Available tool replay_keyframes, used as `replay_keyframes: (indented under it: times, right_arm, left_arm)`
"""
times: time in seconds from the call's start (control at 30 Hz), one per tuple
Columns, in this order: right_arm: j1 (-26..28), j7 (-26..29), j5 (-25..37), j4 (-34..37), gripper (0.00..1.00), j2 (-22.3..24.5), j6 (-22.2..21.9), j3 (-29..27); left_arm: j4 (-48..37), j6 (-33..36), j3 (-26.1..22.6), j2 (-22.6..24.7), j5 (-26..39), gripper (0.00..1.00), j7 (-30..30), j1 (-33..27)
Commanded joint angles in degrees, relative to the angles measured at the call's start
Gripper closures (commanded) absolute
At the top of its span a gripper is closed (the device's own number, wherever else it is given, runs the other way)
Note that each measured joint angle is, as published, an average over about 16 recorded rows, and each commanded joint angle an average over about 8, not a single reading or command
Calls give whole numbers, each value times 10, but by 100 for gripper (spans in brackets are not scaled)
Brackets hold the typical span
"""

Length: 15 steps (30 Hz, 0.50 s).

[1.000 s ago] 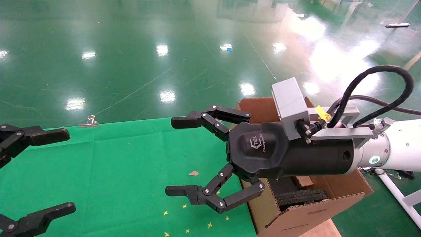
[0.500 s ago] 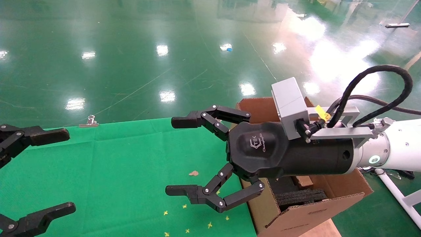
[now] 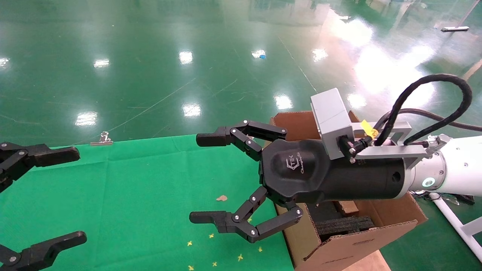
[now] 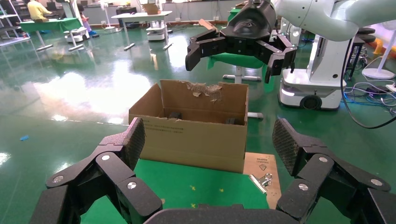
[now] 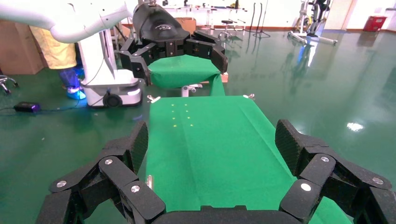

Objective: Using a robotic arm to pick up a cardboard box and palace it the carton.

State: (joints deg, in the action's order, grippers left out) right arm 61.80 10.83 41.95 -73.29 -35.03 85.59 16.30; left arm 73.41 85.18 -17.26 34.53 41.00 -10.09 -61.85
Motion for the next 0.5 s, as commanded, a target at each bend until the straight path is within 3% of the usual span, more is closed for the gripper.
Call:
replay_keyframes:
  times: [0.03, 0.5]
  right_arm:
    - [0, 0, 0, 0, 0, 0, 0, 0]
    - [0, 0, 0, 0, 0, 0, 0, 0]
  left_arm:
    - [0, 0, 0, 0, 0, 0, 0, 0]
    - [0, 0, 0, 0, 0, 0, 0, 0]
